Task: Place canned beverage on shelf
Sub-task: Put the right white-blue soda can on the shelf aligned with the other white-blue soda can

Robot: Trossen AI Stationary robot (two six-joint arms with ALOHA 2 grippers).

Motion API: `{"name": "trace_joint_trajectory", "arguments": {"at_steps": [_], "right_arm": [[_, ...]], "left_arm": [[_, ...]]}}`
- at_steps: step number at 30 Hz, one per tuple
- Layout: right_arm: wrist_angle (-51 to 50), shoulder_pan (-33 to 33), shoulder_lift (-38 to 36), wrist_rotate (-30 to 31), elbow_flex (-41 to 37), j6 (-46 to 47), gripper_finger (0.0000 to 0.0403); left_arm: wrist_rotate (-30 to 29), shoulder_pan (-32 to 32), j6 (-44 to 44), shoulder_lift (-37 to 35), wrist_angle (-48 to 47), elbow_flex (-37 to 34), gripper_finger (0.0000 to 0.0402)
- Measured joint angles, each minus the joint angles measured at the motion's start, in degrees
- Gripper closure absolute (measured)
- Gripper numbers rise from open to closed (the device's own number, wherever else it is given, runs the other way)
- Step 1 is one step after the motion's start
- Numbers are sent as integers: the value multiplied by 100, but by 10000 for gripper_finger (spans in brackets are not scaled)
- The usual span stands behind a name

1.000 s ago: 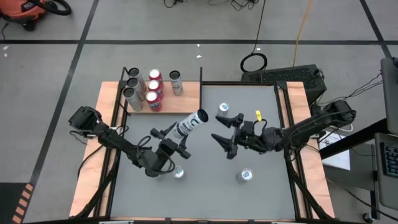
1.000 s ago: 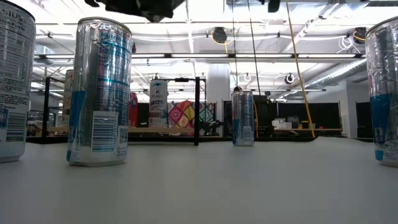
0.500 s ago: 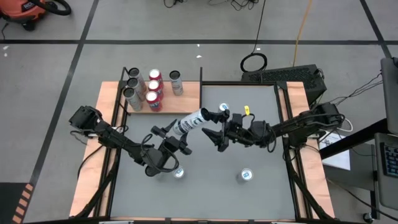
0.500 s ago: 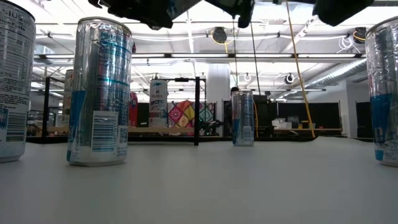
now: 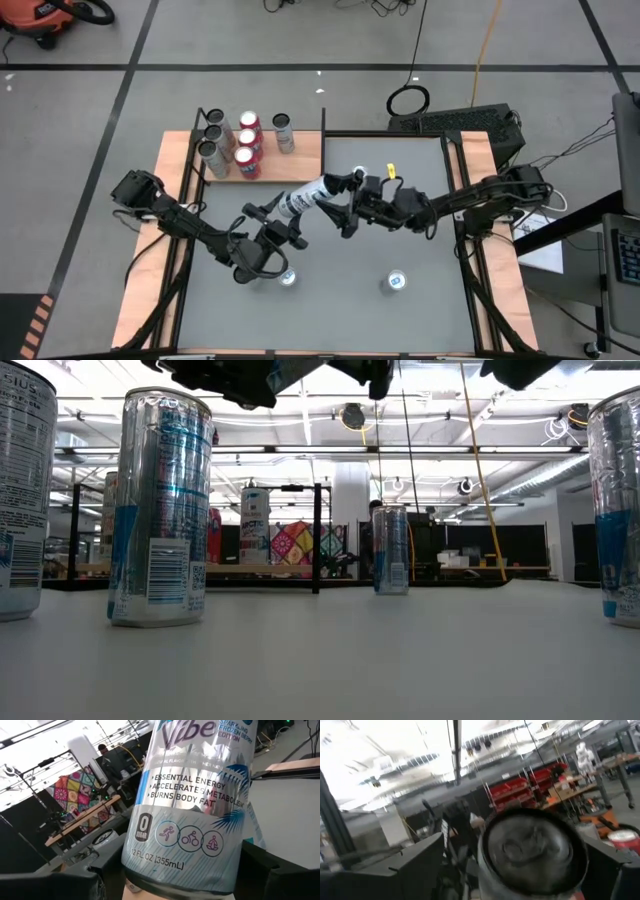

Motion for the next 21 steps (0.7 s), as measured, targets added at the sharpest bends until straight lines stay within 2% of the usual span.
{"name": "trace_joint_trajectory", "arguments": {"at_steps": [6,12,17,21], "right_arm": [[-200,-5,-3,46,136,-172,81],[-750,-5,-4,216,298,-226,142],[-798,-2,-3,323,298,-347,192],[-816,0,-4,325,298,-415,206]], "left_arm": [[-22,0,-42,0,-131,-2,140],[-58,-2,-20,0,-133,-2,140],[-64,0,-40,0,-196,-2,139],[-85,4,-48,0,-273,-2,139]]}}
